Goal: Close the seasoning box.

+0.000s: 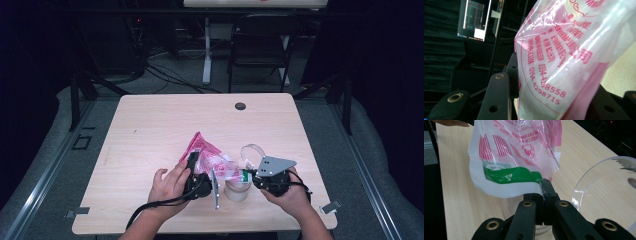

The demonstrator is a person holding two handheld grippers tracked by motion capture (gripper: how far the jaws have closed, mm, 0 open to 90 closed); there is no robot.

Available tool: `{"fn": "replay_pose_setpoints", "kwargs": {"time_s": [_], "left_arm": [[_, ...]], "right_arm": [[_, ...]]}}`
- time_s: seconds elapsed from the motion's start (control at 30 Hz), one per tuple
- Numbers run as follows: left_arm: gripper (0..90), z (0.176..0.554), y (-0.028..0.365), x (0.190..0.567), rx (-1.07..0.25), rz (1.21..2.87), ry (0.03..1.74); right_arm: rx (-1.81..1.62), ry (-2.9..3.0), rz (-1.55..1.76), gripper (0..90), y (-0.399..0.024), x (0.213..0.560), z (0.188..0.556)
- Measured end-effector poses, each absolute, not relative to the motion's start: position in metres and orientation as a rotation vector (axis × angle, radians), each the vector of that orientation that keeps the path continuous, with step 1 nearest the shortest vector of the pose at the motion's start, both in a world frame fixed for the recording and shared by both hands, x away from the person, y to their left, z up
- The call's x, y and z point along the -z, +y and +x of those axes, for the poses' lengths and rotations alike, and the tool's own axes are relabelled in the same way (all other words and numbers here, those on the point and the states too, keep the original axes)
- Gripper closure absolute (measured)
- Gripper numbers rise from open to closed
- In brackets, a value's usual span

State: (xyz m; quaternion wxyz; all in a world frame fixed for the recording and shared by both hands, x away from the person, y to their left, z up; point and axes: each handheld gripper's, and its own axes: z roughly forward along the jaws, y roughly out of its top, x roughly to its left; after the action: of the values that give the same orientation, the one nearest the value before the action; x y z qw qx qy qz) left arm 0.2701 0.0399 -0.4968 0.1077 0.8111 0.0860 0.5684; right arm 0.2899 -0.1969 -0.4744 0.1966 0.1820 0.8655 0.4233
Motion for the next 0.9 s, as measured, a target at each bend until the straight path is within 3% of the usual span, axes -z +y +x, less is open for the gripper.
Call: {"fn": "replay_pose_setpoints", "kwargs": {"time_s": [0.9], "left_arm": [[65.7, 0.271, 0.052, 0.511, -1.494, 2.391, 0.419]], "right_arm": [[-1.201, 2.419, 0.453, 90.0, -0.187, 0.47, 0.284]]}}
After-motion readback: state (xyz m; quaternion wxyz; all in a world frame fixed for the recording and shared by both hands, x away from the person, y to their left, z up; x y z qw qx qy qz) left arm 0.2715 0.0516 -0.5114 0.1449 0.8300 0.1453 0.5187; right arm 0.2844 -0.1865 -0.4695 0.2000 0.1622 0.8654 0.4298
